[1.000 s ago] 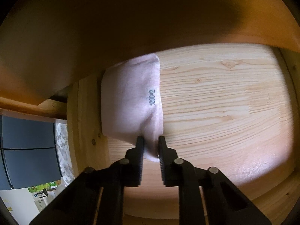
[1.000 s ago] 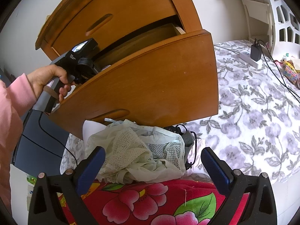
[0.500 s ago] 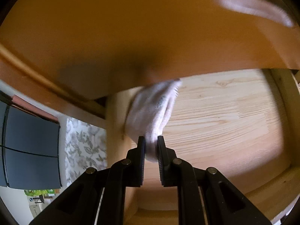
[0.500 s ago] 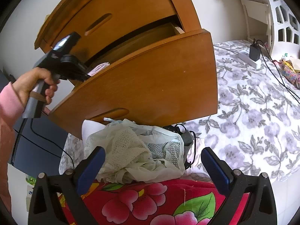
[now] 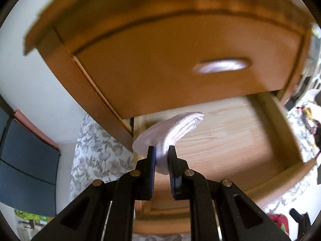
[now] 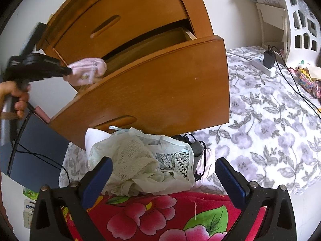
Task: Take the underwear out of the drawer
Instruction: 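Lift the pink sock up out of the drawer with the left tool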
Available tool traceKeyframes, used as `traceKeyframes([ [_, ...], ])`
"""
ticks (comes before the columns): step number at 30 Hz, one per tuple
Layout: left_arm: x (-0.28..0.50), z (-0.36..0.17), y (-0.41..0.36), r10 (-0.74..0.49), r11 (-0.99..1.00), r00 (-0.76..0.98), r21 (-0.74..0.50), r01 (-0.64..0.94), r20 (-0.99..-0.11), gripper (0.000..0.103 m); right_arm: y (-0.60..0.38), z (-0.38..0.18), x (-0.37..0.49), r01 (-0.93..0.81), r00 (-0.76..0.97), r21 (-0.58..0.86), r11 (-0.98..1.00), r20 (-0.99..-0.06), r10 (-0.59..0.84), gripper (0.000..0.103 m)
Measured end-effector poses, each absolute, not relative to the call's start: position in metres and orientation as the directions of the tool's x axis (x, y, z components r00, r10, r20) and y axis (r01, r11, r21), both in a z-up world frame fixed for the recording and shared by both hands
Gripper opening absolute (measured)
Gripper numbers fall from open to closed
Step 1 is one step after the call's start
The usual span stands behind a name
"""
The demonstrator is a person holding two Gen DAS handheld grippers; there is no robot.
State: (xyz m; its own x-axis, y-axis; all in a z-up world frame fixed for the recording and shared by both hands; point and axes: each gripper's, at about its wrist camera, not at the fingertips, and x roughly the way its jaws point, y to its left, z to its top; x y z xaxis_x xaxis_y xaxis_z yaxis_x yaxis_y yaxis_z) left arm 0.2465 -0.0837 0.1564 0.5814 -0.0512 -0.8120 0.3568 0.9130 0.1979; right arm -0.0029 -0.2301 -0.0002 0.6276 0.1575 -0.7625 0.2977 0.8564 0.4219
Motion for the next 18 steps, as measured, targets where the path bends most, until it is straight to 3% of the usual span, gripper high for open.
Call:
traceKeyframes([
  [5, 0.206, 0.191, -0.082, -0.156, 0.904, 0.631, 0.148, 0.402, -0.760, 0.012, -0.229, 0.003, -0.006, 0.303, 0.632, 0.407, 0.862, -0.763, 0.138, 0.103],
  [11, 0.158, 0.230, -0.065, -0.272, 0.893, 0.685, 0.087, 0.441, -0.676, 0.004, -0.225, 0.011, -0.010, 0.307, 0.639, 0.371, 0.876, -0.763, 0.099, 0.103],
  [18, 0.129, 0.238, -0.044, -0.304, 0.900, 0.711, 0.053, 0.432, -0.634, 0.001, -0.221, 0.018, -0.010, 0.315, 0.633, 0.325, 0.892, -0.772, 0.058, 0.103],
])
